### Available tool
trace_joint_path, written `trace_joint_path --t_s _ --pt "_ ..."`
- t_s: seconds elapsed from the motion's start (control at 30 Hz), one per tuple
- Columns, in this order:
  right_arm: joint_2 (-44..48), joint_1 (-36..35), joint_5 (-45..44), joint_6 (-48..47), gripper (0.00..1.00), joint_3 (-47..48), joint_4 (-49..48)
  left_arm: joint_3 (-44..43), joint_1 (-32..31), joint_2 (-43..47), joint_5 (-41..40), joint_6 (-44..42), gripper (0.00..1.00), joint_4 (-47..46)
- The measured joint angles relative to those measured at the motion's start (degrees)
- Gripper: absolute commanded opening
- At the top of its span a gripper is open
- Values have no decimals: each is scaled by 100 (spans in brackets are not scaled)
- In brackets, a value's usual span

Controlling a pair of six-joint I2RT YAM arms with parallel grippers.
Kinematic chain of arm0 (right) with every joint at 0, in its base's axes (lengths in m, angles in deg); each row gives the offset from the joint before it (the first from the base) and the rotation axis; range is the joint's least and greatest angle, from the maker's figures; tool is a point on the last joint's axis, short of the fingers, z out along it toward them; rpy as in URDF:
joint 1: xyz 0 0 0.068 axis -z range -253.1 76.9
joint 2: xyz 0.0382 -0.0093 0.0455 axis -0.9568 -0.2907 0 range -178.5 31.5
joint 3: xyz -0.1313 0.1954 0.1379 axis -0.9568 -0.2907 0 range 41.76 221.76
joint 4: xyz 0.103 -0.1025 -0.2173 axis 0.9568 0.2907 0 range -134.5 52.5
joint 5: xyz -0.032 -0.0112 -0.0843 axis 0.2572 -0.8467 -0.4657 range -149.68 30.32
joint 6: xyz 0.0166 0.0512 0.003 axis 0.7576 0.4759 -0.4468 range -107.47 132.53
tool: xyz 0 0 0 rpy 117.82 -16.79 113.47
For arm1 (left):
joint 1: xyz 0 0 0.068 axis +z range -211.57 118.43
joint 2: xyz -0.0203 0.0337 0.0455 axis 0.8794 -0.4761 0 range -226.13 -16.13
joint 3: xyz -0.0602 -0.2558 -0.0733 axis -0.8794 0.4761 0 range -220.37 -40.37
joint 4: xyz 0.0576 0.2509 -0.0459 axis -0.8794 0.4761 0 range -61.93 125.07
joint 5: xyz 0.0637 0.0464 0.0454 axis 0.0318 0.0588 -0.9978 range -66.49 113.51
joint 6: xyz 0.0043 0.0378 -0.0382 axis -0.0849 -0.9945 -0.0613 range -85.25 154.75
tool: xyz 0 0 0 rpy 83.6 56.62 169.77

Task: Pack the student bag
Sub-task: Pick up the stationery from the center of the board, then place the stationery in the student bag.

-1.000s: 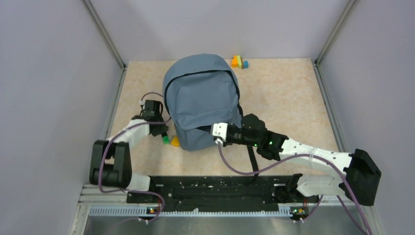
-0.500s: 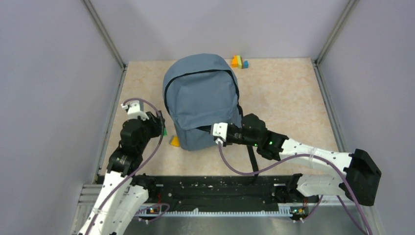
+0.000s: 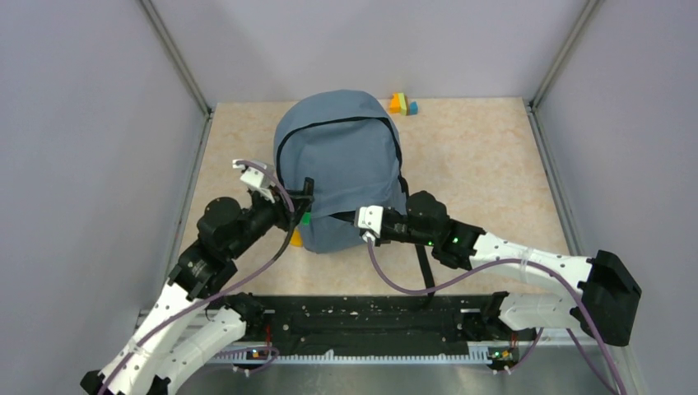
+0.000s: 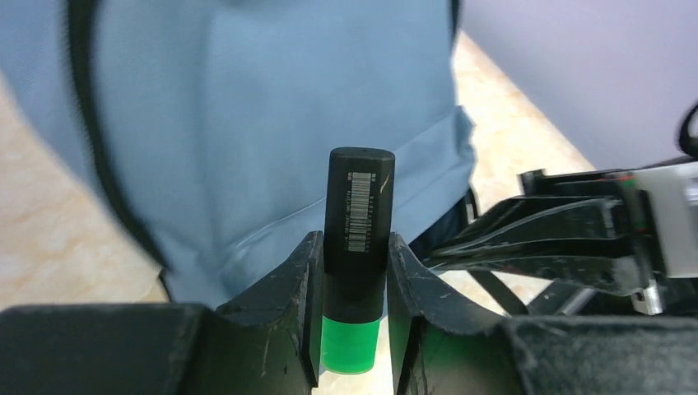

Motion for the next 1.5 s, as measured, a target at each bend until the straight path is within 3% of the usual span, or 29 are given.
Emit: trace_joint_path --t_s 0.33,0.7,0.93,1.2,1.3,1.5 --pt "0 0 26 111 0 0 0 -195 -951 -1558 487 -439 16 -1797" --pt "0 0 44 173 0 0 0 472 -1134 -2245 529 -586 15 -3554" --pt "0 0 50 195 0 0 2 1088 -1182 -2087 439 -450 15 -3866" --pt "0 0 50 192 0 0 0 1425 -1196 -1725 251 -400 16 -3351" --pt "0 0 59 195 0 0 2 1434 -1200 -1714 90 -448 22 -3185" --pt "0 0 66 195 0 0 2 1434 -1200 -1637 -107 -511 46 -3005"
